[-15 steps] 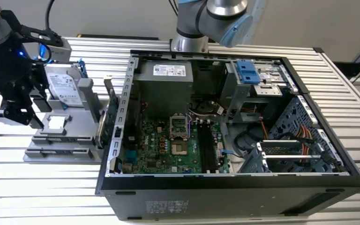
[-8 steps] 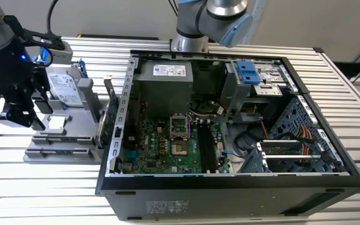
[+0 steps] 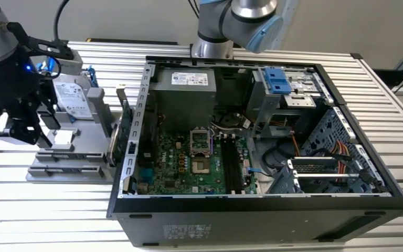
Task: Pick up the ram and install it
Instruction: 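Pick up the ram and move it above insertion slot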
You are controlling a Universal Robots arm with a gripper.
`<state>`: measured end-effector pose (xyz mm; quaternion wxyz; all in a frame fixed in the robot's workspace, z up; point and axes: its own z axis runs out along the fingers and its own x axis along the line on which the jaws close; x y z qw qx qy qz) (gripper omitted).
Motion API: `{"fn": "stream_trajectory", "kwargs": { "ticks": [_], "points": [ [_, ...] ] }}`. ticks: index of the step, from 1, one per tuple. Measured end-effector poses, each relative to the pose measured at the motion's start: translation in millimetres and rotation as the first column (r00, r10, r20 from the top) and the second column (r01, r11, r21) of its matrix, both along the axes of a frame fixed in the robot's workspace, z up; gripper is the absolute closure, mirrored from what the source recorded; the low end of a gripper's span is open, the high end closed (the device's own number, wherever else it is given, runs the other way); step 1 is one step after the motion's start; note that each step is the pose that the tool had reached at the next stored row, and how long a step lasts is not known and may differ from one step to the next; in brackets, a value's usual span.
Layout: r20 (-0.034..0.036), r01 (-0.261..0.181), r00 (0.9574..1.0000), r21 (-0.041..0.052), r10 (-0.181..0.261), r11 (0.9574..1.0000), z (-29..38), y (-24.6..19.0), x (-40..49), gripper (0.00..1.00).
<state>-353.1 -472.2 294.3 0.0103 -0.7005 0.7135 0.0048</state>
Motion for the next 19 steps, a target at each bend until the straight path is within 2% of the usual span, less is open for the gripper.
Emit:
{"fn": "stream_trajectory", "kwargs": {
  "ticks": [19],
  "points": [
    [0.0001,-0.009,1.0,0.0,0.009,1.0,-13.3,0.2,0.0,0.0]
  ]
}}
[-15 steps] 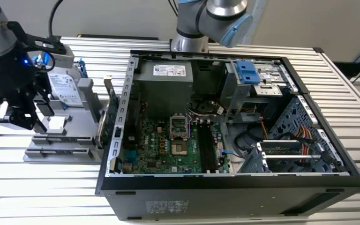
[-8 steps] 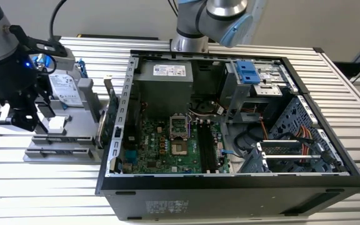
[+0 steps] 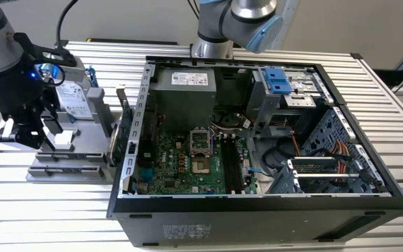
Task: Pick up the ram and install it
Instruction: 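Pick up the ram and move it above insertion slot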
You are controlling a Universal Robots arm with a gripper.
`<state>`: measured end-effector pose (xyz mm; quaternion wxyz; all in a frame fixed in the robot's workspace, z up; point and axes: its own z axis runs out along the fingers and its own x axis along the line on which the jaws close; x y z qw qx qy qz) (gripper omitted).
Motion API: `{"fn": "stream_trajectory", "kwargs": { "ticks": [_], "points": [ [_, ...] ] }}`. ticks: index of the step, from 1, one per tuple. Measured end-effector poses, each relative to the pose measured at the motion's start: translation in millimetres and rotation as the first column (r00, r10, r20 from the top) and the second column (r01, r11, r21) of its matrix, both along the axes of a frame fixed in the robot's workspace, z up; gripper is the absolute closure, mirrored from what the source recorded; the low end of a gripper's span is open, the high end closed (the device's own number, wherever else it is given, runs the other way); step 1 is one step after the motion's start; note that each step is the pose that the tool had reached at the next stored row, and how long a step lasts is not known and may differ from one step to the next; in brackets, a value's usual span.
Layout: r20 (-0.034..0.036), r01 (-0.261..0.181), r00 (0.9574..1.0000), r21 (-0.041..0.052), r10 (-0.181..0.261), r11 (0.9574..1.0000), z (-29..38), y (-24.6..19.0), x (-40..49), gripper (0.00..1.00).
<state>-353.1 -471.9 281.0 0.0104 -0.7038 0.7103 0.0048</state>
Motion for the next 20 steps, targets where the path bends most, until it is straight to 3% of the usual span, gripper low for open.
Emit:
{"fn": "stream_trajectory", "kwargs": {
  "ticks": [20],
  "points": [
    [0.0,-0.001,1.0,0.0,0.001,1.0,-13.9,0.0,0.1,0.0]
  ]
}}
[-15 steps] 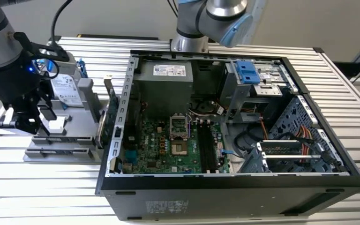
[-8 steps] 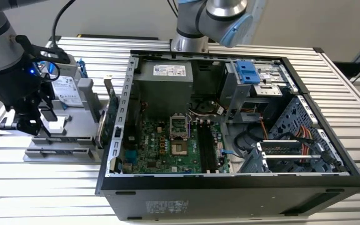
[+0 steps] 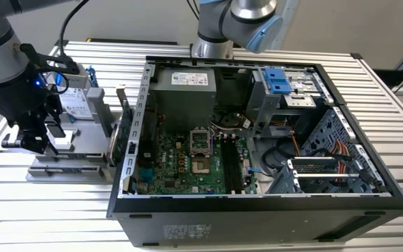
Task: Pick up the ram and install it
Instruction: 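Pick up the ram and move it above insertion slot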
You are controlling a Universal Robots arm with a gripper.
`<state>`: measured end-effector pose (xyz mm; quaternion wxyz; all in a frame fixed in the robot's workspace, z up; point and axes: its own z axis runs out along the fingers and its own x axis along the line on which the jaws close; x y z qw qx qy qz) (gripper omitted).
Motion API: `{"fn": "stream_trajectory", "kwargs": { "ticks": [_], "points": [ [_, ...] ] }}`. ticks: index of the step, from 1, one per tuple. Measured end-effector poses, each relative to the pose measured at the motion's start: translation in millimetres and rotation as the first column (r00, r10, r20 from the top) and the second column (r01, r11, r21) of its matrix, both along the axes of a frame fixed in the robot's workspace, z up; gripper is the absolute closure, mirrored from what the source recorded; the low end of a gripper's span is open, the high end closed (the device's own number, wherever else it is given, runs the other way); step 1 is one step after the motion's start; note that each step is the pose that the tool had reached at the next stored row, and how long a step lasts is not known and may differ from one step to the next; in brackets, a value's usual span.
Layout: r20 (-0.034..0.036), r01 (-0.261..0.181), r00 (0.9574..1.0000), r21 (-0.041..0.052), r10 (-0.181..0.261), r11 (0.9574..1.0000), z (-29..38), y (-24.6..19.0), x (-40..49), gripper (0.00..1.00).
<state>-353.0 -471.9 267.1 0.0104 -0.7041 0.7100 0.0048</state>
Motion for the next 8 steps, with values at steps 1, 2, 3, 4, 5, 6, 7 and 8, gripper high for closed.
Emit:
{"fn": "stream_trajectory", "kwargs": {
  "ticks": [1,2,3,4,5,6,7,8],
  "points": [
    [0.0,0.0,1.0,0.0,0.0,1.0,-0.7,0.0,0.0,0.0],
    [-0.0001,0.0,1.0,0.0,0.0,1.0,-1.3,0.0,0.0,0.0],
    [0.0,0.0,1.0,0.0,0.0,1.0,-2.1,0.0,0.0,0.0],
    [0.0,0.0,1.0,-0.0001,0.0,1.0,-2.7,0.0,0.0,0.0],
    [-0.0001,0.0,1.0,-0.0001,0.0,1.0,-3.4,0.1,-0.1,0.0],
    [-0.0001,0.0,1.0,-0.0001,0.0,1.0,-4.2,0.1,-0.1,0.0],
    [0.0,0.0,1.0,0.0,0.0,1.0,-4.9,0.1,0.0,0.0],
    [0.0,0.0,1.0,0.0,0.0,1.0,-5.6,0.1,0.0,0.0]
  ]
}}
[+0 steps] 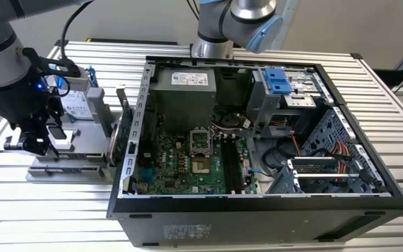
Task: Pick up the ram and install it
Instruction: 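Pick up the ram and move it above insertion slot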
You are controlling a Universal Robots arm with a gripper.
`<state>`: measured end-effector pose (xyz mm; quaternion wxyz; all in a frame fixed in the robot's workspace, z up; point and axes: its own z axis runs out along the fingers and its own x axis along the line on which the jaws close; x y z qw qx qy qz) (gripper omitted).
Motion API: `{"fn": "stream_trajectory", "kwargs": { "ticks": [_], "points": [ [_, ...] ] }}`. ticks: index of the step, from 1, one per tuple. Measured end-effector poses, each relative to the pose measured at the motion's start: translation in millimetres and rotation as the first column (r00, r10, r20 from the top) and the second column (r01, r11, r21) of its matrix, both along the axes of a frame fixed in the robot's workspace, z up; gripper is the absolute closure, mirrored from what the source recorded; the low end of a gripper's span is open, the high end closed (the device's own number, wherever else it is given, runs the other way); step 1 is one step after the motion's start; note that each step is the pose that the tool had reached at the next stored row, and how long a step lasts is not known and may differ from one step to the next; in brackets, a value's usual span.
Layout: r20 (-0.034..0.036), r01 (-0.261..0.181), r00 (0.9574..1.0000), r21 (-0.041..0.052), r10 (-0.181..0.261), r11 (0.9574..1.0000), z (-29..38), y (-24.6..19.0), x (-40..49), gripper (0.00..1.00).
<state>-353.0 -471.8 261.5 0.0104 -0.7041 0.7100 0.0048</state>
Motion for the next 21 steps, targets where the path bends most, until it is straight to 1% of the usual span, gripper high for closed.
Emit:
{"fn": "stream_trajectory", "kwargs": {
  "ticks": [21],
  "points": [
    [0.0001,0.0,1.0,0.0001,0.0,1.0,-13.4,0.0,0.4,0.0]
  ]
}}
